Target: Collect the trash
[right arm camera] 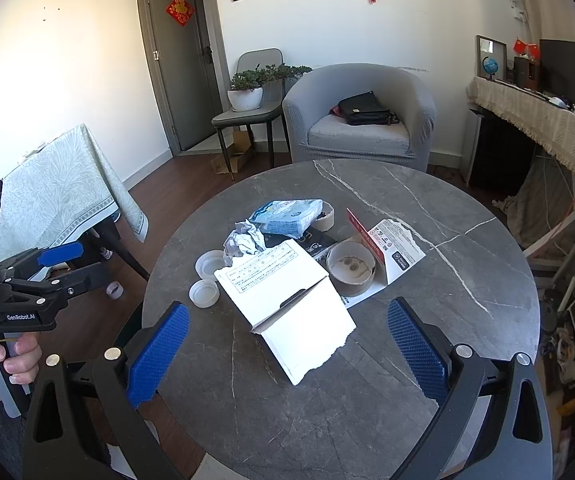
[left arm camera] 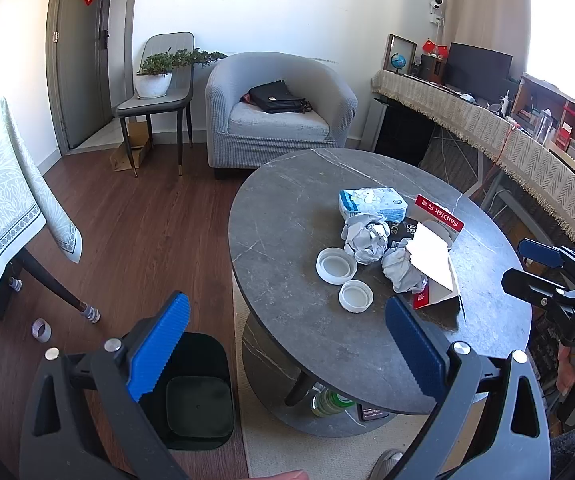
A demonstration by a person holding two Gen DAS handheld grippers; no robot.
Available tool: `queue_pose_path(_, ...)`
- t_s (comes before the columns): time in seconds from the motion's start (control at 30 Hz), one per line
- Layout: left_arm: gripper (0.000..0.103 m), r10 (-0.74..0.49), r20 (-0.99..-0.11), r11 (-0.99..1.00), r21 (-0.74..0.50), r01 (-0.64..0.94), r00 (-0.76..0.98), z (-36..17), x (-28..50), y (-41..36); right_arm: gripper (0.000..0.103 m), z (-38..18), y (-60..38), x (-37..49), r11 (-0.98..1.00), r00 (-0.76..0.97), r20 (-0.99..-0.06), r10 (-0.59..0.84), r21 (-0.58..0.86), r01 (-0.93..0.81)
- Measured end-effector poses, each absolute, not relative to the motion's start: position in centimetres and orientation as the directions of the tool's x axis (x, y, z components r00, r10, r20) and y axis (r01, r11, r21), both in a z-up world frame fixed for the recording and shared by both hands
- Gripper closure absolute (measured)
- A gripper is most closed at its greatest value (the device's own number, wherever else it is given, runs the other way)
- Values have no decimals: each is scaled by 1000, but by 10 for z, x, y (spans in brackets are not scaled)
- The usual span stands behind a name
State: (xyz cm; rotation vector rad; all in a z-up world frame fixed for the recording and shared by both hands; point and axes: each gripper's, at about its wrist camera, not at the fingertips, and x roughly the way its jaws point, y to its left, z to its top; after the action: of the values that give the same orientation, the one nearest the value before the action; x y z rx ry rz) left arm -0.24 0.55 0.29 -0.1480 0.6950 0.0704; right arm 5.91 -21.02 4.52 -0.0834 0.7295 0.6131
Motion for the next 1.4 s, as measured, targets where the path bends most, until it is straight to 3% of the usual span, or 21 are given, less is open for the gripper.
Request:
queue_pose_path(0.93,3,8,-631,988,-115,-104,776,5,-5,5,3,43,-210,59,822,576,-652,493,133,-554)
queue_pose_path(1.07,15,7,-613,991,-104,-90,790,15,0,6,3,39,-208,60,822,580,-652,489,123,-555)
queue_pose_path(1.17,16,-16,-613,990,-123,-75,790,17,4,7,4,36,-207,60,821,584,-649,488,113,-560)
queue_pose_path(1.23,16,-27,-619,990,-127,-66,785,18,9,7,15,33,-206,62,823,582,-658,478,104,-559)
queue_pose_path(1.4,27,-60,-644,988,-147,-47,763,12,22,6,18,27,-209,64,820,575,-669,472,93,-565)
